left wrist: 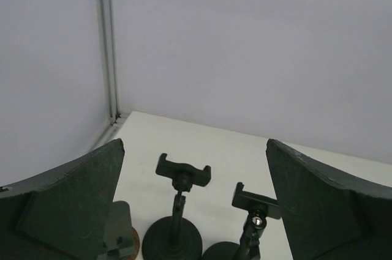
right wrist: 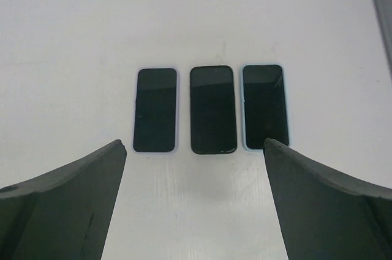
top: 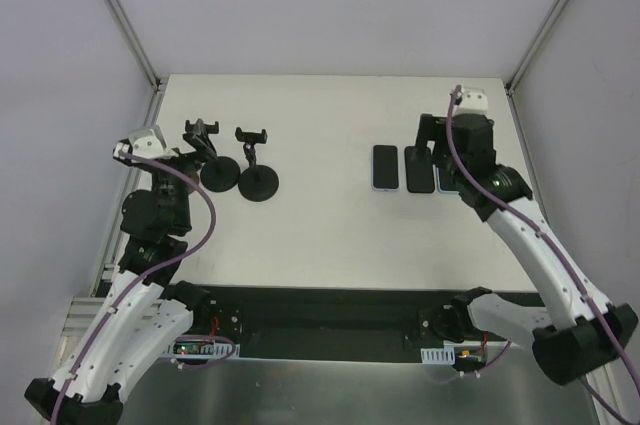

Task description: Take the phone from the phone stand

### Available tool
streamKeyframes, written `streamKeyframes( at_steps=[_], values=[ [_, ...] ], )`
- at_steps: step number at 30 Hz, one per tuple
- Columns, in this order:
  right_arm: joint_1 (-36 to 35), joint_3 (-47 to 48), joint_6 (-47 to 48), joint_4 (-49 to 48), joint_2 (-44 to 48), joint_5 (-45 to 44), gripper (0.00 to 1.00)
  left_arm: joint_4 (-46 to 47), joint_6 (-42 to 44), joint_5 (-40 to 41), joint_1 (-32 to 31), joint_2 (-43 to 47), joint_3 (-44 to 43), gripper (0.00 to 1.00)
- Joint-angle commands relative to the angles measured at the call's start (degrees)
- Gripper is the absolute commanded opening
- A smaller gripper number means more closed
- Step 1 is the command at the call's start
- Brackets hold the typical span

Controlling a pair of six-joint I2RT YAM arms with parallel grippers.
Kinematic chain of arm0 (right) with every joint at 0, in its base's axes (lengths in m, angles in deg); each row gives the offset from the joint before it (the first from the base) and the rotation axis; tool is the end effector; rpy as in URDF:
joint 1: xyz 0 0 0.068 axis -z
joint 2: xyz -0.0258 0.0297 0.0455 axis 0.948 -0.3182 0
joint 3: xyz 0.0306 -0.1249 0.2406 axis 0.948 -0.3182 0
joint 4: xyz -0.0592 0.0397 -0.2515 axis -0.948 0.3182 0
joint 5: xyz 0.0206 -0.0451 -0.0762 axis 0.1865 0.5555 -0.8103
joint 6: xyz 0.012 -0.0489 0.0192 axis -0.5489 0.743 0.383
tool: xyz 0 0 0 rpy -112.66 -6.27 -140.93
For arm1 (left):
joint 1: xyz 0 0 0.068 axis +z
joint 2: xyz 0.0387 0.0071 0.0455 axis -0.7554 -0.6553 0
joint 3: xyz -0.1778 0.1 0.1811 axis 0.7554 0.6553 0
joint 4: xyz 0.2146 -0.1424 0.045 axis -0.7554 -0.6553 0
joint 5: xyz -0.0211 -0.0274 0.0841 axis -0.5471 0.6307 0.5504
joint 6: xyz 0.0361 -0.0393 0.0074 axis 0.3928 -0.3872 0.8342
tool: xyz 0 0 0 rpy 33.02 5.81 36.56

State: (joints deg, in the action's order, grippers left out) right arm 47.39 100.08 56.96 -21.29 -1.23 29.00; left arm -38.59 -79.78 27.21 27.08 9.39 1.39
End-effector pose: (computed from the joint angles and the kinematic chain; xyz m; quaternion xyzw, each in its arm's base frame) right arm 0.2426 0.0949 0.3700 -0.0963 0.8255 -0.0438 0.5544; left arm 0.1315 -0.0341 0.3860 -0.0995 0.5473 0.0014 0.8310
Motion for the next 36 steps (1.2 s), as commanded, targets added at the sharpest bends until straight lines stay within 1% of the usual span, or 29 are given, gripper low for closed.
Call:
streamKeyframes(
  at_steps=[1,2,3,4,5,7,8,13,16,18,20,21,24,26,30,36],
  values=[
    [0.2,-10.2,1.3,-5.4,13.8,-11.3,0.96,5.4,6.5,6.0,0.6,5.3,0.8,0.99],
    [0.1,-11.9,1.6,-6.2,16.8,-12.6,0.96,5.2,6.7,6.0,0.6,7.7,1.0,0.99],
    [0.2,-14.1,2.0,-7.3,22.7,-13.7,0.96,4.8,6.7,5.9,0.6,9.0,1.2,0.99],
    [0.2,-15.9,2.5,-9.5,25.7,-14.5,0.96,4.3,6.8,5.7,0.7,10.4,1.5,0.99],
    [0.2,-19.4,2.7,-10.3,31.0,-15.7,0.96,2.5,6.7,5.5,0.6,13.2,1.7,0.99],
    [0.1,-22.1,4.1,-12.5,35.6,-16.7,0.96,0.7,6.9,5.1,0.6,16.2,2.3,0.99],
    [0.2,-23.9,4.4,-12.5,39.2,-17.3,0.96,-1.1,6.4,5.5,0.6,19.3,2.7,0.99],
    [0.2,-28.6,7.2,-12.5,48.8,-20.2,0.96,-6.5,3.7,6.6,0.6,29.8,6.8,0.99],
    [0.1,-30.9,9.3,-11.8,53.8,-20.7,0.96,-9.4,2.7,8.5,0.6,38.1,10.1,0.99],
    [0.1,-32.6,10.7,-10.6,57.5,-21.1,0.96,-10.4,1.5,11.2,0.6,40.3,12.2,0.99],
    [-0.1,-34.6,10.7,-11.0,61.0,-23.0,0.96,-11.4,0.1,12.6,0.6,41.4,12.7,0.99],
    [-0.3,-37.5,10.6,-13.1,62.1,-23.6,0.96,-11.4,0.2,12.9,0.6,41.1,12.7,0.99],
    [-0.3,-40.4,11.0,-18.1,65.3,-20.7,0.96,-11.4,1.8,13.0,0.7,38.9,12.2,0.99],
    [-0.4,-40.9,10.8,-18.5,66.1,-19.9,0.96,-12.3,1.9,13.8,0.7,37.2,11.8,0.99],
    [-0.5,-41.7,10.2,-19.3,68.7,-18.0,0.96,-12.8,2.2,14.2,0.7,36.5,11.8,0.99],
    [-0.9,-42.2,10.5,-19.9,70.5,-18.2,0.96,-12.8,2.2,15.0,0.8,35.6,11.6,0.99]
  ],
)
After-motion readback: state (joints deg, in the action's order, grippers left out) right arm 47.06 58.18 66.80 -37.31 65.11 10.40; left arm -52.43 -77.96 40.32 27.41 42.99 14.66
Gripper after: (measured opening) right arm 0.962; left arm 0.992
